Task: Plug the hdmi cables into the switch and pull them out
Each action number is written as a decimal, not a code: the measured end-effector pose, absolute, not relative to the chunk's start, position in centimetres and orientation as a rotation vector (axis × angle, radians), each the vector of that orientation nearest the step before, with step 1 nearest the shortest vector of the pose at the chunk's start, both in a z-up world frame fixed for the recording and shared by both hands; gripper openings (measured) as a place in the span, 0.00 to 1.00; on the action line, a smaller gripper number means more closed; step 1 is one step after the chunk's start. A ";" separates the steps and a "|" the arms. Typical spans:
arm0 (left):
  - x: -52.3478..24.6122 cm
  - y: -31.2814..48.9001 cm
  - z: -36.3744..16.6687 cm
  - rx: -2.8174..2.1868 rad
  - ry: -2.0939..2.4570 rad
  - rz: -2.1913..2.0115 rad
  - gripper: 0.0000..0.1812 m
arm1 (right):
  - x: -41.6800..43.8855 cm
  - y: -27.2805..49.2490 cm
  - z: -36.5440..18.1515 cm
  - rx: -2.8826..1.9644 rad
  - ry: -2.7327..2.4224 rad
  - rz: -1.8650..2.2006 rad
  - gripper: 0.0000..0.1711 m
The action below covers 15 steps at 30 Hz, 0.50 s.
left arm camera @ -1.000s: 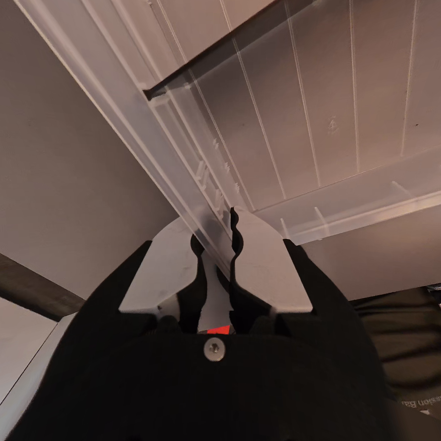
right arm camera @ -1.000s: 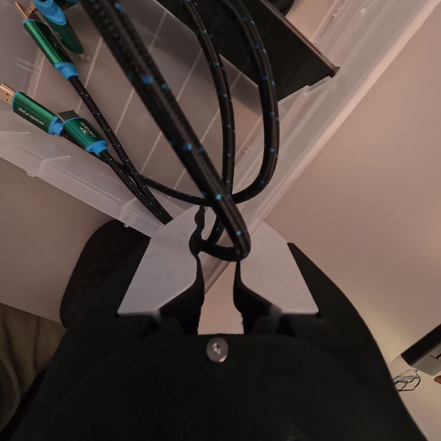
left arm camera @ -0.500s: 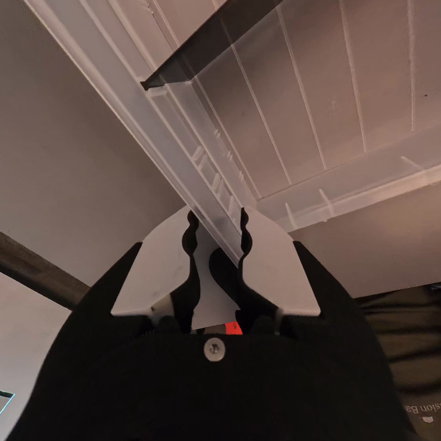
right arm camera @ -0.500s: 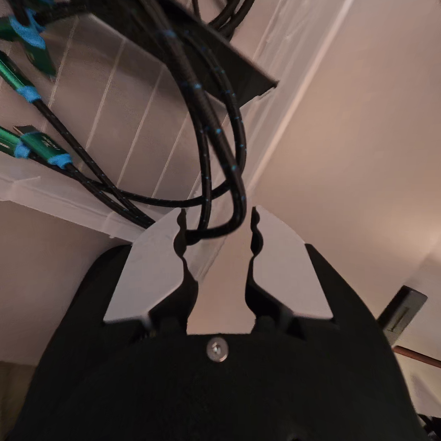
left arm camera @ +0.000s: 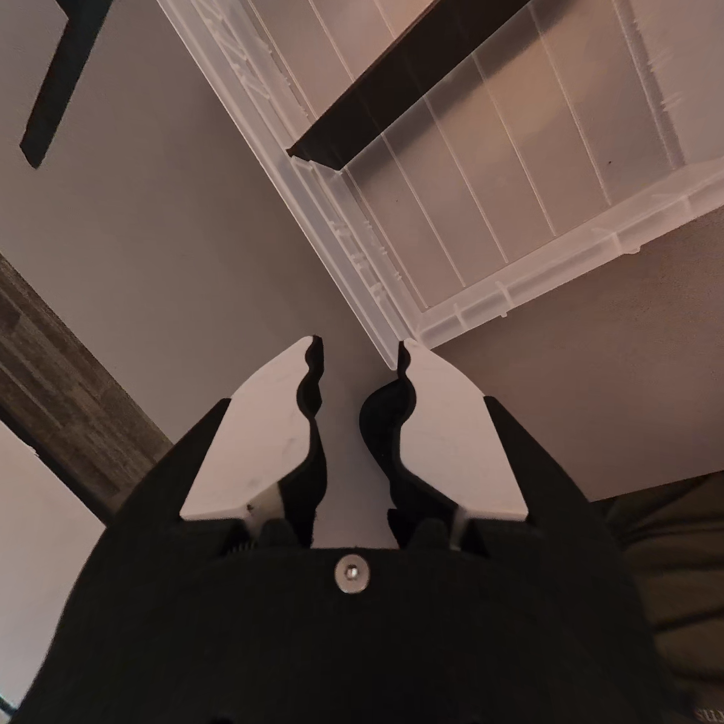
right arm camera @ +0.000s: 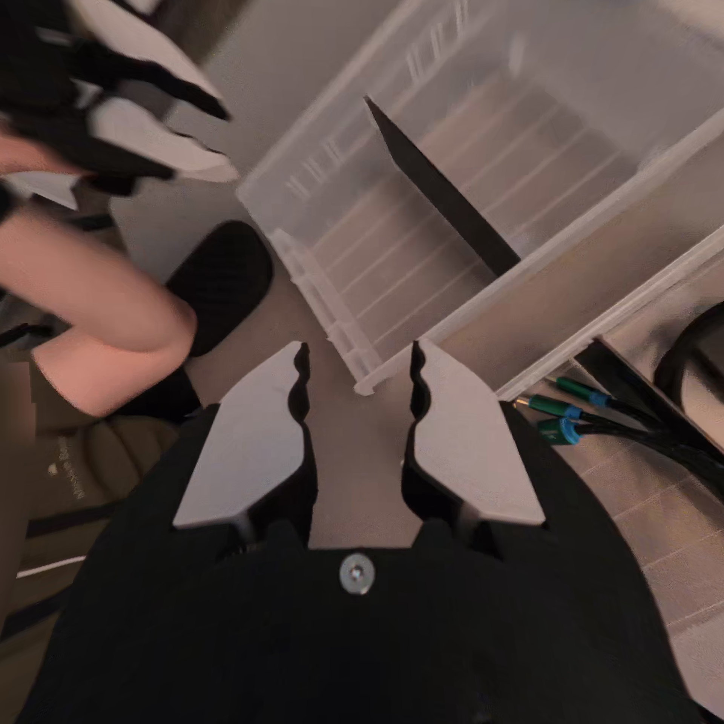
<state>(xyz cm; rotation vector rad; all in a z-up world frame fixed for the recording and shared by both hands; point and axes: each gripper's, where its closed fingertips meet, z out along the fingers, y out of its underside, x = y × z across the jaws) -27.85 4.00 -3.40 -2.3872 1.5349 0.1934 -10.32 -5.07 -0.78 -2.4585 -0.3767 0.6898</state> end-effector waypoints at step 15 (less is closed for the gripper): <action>-27.4 3.5 -3.0 -2.323 1.592 0.177 0.20 | -7.7 1.3 -9.7 -2.972 -0.178 0.263 0.26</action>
